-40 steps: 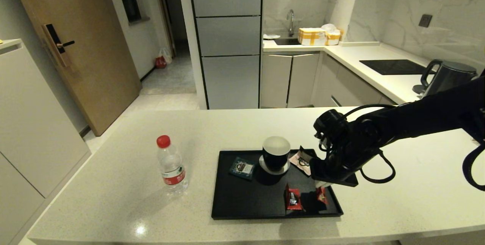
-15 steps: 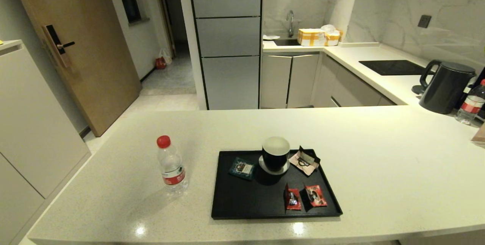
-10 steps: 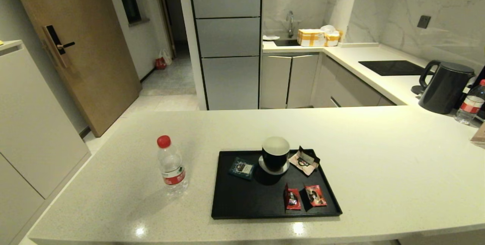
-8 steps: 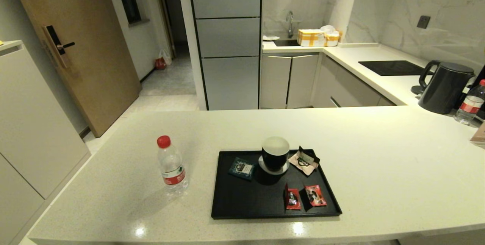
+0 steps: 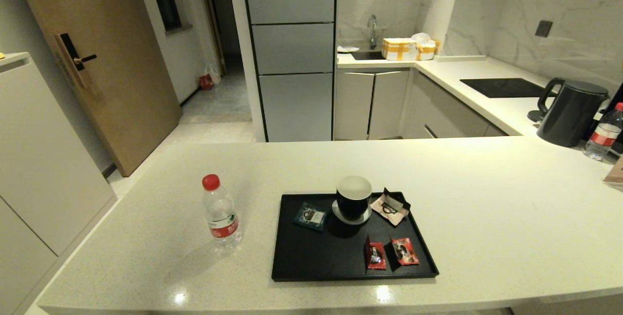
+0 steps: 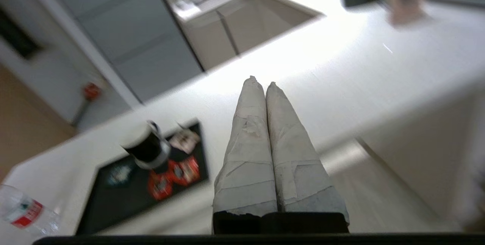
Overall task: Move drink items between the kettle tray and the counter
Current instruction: Return the bottled water to its original position
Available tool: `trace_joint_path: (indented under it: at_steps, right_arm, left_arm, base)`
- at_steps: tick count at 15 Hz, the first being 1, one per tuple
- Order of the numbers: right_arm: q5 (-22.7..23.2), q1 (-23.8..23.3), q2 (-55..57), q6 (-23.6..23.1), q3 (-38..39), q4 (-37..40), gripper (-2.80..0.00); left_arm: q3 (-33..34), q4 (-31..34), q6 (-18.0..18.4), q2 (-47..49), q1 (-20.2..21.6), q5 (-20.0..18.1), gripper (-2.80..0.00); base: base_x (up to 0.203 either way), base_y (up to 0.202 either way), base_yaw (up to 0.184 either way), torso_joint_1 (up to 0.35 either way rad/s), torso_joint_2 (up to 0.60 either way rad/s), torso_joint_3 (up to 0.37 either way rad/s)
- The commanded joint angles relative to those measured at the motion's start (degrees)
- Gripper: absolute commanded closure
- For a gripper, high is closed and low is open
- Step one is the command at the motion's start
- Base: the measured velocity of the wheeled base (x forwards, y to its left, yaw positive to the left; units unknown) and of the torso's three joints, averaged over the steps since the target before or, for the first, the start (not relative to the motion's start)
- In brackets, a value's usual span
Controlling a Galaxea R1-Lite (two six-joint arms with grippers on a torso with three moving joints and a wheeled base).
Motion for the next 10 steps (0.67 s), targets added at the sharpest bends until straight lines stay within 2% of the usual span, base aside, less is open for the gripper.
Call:
trace_joint_path:
  at_steps: [1,3,5,7,8,10]
  right_arm:
    - [3.9,-0.1,-1.5,-2.2,13.6,-23.5,0.0]
    - [7.7,-0.2,-1.5,-7.7,26.5,-35.1,0.0]
    - [10.2,-0.2,-1.4,-16.3,40.5,-45.2,0.0]
    - [12.8,-0.2,-1.4,-21.3,46.3,-43.3,0.0]
    - [15.3,-0.2,-1.3,-23.4,45.7,-40.5,0.0]
    - [16.1,-0.2,-1.3,-23.8,45.3,-40.1,0.0]
  left_arm:
    - [0.1,0.0,-0.1,0.0,0.0,0.1,0.0]
    - [0.1,0.0,-0.1,0.0,0.0,0.0,0.0]
    - [0.1,0.0,-0.1,0.0,0.0,0.1,0.0]
    - [0.1,0.0,0.0,0.0,0.0,0.0,0.0]
    - [0.0,0.0,0.0,0.0,0.0,0.0,0.0]
    - [0.1,0.0,0.0,0.0,0.0,0.0,0.0]
  base:
    - [0.0,0.0,0.0,0.0,0.0,0.0]
    - [0.0,0.0,0.0,0.0,0.0,0.0]
    - [0.0,0.0,0.0,0.009,-0.01,-0.01]
    - [0.0,0.0,0.0,0.011,-0.01,-0.007]
    - [0.0,0.0,0.0,0.035,-0.02,-0.015]
    - [0.0,0.0,0.0,0.0,0.0,0.0]
